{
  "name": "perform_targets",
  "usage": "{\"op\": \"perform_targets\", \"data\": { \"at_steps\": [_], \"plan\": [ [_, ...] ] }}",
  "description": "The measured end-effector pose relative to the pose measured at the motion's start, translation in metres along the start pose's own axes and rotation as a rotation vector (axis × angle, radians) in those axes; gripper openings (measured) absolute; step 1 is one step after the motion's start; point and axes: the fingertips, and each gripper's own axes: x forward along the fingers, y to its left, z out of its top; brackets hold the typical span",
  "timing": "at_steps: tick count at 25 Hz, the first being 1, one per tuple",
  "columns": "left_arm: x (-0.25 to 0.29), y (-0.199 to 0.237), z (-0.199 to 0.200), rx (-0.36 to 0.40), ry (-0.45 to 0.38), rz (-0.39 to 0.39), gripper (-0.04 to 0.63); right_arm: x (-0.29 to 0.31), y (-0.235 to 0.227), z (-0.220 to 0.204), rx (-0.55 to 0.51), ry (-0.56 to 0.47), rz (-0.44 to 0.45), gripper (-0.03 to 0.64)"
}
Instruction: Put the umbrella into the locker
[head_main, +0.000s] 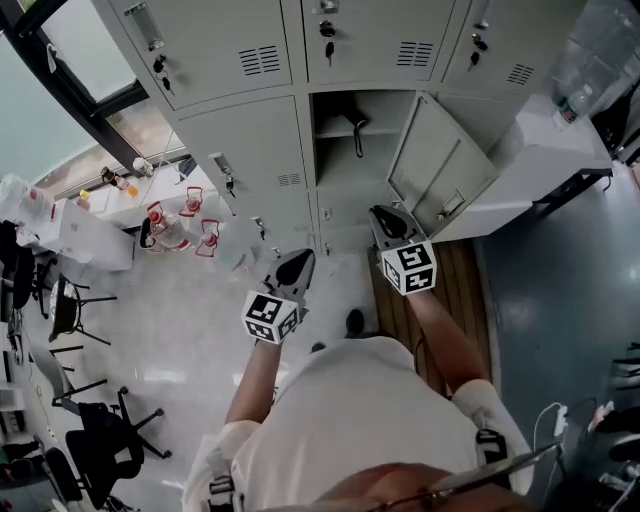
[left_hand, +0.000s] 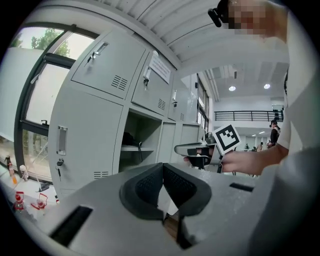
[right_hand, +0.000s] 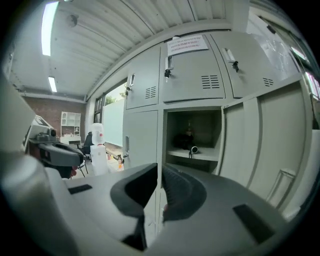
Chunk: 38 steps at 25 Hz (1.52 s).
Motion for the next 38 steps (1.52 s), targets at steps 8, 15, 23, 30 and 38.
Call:
{"op": "perform_targets", "data": {
  "at_steps": [8, 15, 23, 30, 38],
  "plan": [
    [-0.025, -0.009, -0.003, -0.011, -0.016, -0.077, 0.003, -0.052, 0.028, -0.003, -0.036, -0.012, -0.082, 0.011],
    [-0.024, -0.023, 0.011, 0.002, -0.057, -0.103, 0.003, -0.091, 0.026, 0.003, -0.041, -0.061, -0.112, 0.006],
    [-0.019, -0.04, 0.026, 0.044, -0.07, -0.073, 0.003, -0.108, 0.019, 0.011, -0.032, -0.089, -0.029, 0.006],
    [-0.015, -0.039, 0.05, 0.068, -0.116, 0.005, 0.003, -0.112, 0.009, 0.035, -0.051, -0.158, 0.046, 0.005],
    [-0.009, -0.053, 0.055, 0.062, -0.129, 0.028, 0.003, -0.116, -0.001, 0.038, -0.028, -0.165, 0.08, 0.005]
  ]
}}
